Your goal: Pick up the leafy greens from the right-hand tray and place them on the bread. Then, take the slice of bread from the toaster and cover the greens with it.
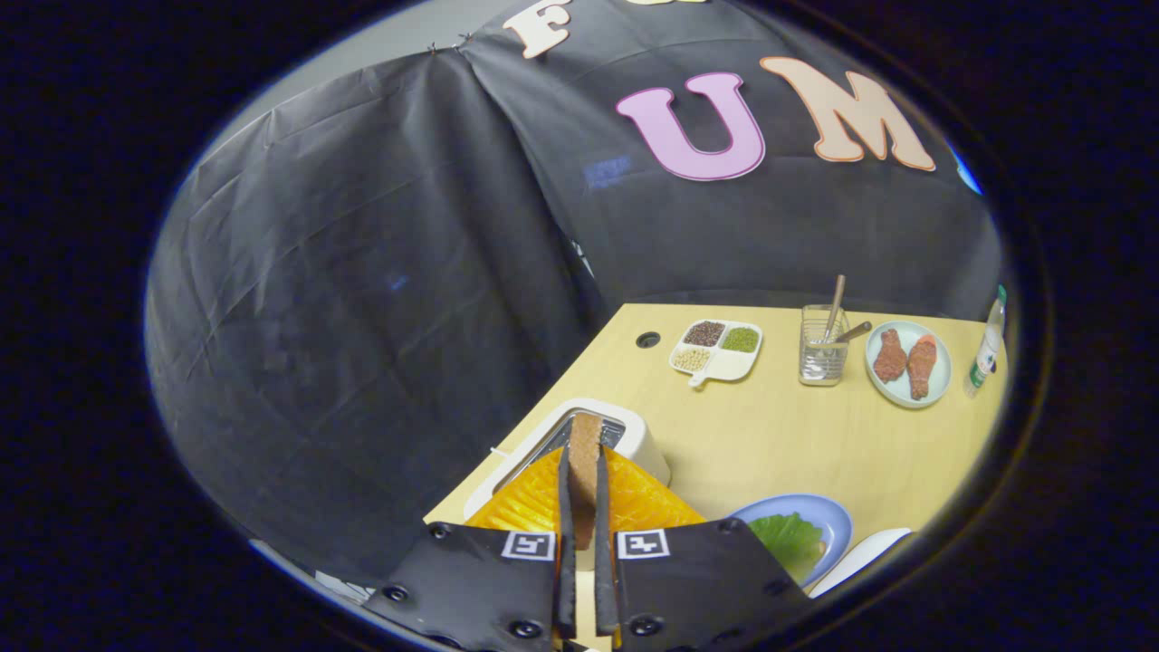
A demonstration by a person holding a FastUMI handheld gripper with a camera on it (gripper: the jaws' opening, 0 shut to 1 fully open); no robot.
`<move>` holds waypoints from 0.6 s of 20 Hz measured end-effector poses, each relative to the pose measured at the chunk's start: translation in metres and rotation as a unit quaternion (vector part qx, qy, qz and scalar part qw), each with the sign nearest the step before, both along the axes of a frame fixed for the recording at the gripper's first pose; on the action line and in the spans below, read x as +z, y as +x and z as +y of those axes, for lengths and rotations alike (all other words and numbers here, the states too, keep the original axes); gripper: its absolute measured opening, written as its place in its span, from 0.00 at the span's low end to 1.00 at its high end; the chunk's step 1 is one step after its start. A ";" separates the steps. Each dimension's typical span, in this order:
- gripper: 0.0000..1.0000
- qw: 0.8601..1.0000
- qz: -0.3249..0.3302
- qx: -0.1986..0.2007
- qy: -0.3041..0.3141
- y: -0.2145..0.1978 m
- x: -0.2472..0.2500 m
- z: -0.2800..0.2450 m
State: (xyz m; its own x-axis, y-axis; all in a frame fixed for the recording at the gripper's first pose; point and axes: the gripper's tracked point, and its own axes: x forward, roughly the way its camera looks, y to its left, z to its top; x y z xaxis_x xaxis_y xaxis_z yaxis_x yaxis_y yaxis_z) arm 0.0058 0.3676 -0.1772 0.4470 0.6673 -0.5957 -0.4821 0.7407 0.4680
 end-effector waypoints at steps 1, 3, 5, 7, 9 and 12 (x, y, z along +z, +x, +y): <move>0.11 1.000 -0.003 -0.003 0.004 -0.001 0.003 -0.006; 0.11 1.000 -0.006 -0.008 0.003 -0.002 0.006 -0.017; 0.11 1.000 -0.006 -0.017 -0.001 -0.003 0.003 -0.033; 0.11 1.000 0.005 -0.028 0.001 -0.002 -0.006 -0.045; 0.11 0.999 0.014 -0.038 -0.007 -0.003 -0.020 -0.061; 0.11 0.998 0.032 -0.051 -0.013 -0.009 -0.037 -0.082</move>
State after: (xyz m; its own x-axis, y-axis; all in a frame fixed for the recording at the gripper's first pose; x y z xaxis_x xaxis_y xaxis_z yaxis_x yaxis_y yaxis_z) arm -0.0027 0.2858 -0.2144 0.4723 0.6034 -0.6425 -0.3722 0.7973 0.4752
